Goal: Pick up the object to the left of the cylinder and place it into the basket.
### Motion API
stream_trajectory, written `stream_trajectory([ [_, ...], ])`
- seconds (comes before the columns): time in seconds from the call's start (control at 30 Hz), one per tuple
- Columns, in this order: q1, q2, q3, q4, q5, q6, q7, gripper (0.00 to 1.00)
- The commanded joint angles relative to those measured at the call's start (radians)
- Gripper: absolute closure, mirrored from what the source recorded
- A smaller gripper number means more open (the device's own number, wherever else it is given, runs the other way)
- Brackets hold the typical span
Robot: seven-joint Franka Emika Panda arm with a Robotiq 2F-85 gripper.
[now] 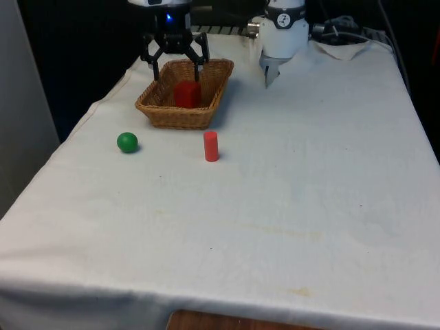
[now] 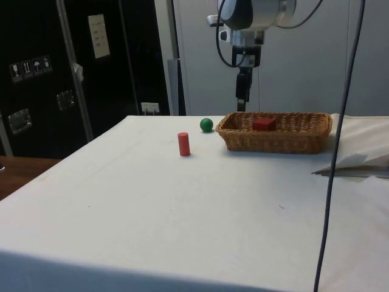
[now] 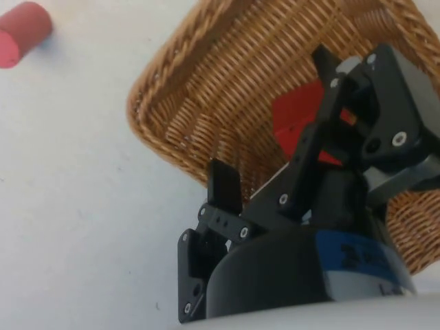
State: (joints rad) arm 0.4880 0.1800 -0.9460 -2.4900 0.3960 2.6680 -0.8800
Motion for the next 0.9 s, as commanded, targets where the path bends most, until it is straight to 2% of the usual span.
stream_trajectory([
  [0.0, 0.009, -0.003, -0.018, 0.018, -0.031, -0.023, 0.023, 0.00],
  [0.07, 0.009, -0.005, -0.019, 0.028, -0.032, -0.032, 0.023, 0.00],
  [0.1, 0.000, -0.003, -0.001, 0.019, 0.000, -0.017, 0.000, 0.00],
  [0.13, 0.009, -0.007, -0.019, 0.038, -0.032, -0.039, 0.024, 0.00],
  [0.2, 0.010, -0.008, -0.020, 0.048, -0.032, -0.046, 0.024, 0.00],
  [0.33, 0.009, -0.014, -0.019, 0.072, -0.035, -0.064, 0.026, 0.00],
  [0.37, 0.001, -0.012, -0.003, 0.057, -0.002, -0.043, 0.002, 0.00],
  [0.4, 0.009, -0.015, -0.019, 0.076, -0.035, -0.067, 0.026, 0.00],
  [0.63, 0.009, -0.021, -0.020, 0.113, -0.037, -0.094, 0.027, 0.00],
  [0.67, 0.002, -0.018, -0.005, 0.101, -0.003, -0.076, 0.003, 0.00],
  [0.7, 0.009, -0.022, -0.021, 0.117, -0.037, -0.097, 0.027, 0.00],
  [0.87, 0.008, -0.028, -0.023, 0.137, -0.043, -0.113, 0.028, 0.00],
])
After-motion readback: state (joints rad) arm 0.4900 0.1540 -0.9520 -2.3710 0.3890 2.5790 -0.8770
